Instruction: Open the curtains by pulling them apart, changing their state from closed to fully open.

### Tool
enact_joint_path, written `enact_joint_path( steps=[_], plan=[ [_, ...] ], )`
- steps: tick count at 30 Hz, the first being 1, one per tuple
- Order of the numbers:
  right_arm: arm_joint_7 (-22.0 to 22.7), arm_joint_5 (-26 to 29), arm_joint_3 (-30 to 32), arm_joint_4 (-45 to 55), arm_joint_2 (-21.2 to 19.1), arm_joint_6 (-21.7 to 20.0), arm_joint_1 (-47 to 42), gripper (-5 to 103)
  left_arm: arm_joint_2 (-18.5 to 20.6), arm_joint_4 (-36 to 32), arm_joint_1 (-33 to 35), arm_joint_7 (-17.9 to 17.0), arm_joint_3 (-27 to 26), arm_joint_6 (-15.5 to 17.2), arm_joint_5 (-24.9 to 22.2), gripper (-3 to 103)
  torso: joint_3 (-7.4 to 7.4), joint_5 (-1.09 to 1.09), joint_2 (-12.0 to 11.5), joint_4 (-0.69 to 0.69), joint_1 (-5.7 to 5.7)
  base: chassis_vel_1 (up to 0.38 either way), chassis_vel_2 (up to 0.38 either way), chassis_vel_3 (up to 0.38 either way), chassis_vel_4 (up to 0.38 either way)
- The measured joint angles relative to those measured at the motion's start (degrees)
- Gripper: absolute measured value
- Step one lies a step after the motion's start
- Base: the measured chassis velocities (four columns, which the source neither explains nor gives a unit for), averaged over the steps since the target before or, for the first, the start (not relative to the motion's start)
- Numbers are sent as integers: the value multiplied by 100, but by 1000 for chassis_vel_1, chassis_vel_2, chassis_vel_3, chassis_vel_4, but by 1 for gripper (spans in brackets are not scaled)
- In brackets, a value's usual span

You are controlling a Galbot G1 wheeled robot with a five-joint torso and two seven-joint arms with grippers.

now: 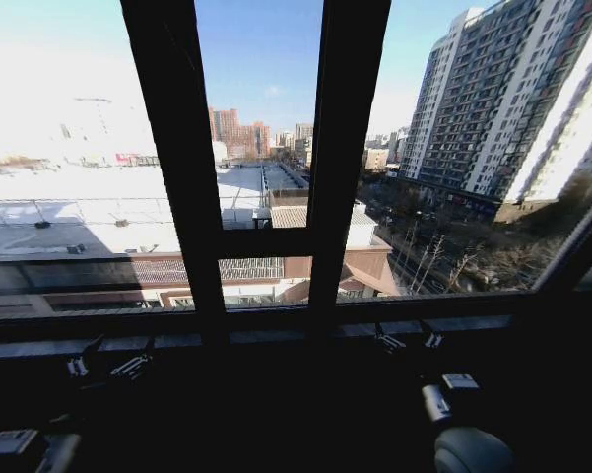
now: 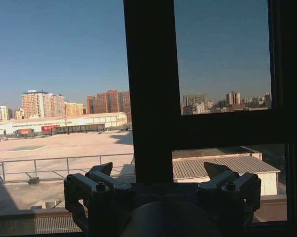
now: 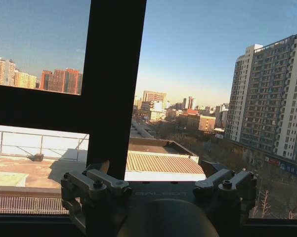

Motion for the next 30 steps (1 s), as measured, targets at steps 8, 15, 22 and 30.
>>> enact_joint_path(
  steps=[8, 15, 22, 30],
  plan=[
    [16, 0, -5, 1, 32, -4, -6, 100, -5, 0, -2, 6, 33, -6, 20, 100, 0, 1, 0, 1, -1, 46, -398, -46, 383],
    [18, -8, -8, 4, 29, -4, -7, 100, 48, 0, -21, 8, 11, -8, 10, 100, 0, 1, 0, 0, -2, 46, -364, -59, 365],
    [22, -15, -5, 12, 51, -4, -27, 100, 33, 0, -23, 10, 25, -8, 8, 100, 0, 1, 0, 0, -1, 82, -372, -83, 377],
    [30, -15, 8, 20, 47, -4, -32, 100, 38, 0, -21, 11, 15, -21, 6, 100, 0, 1, 0, 0, -1, 86, -362, -90, 343]
  ],
)
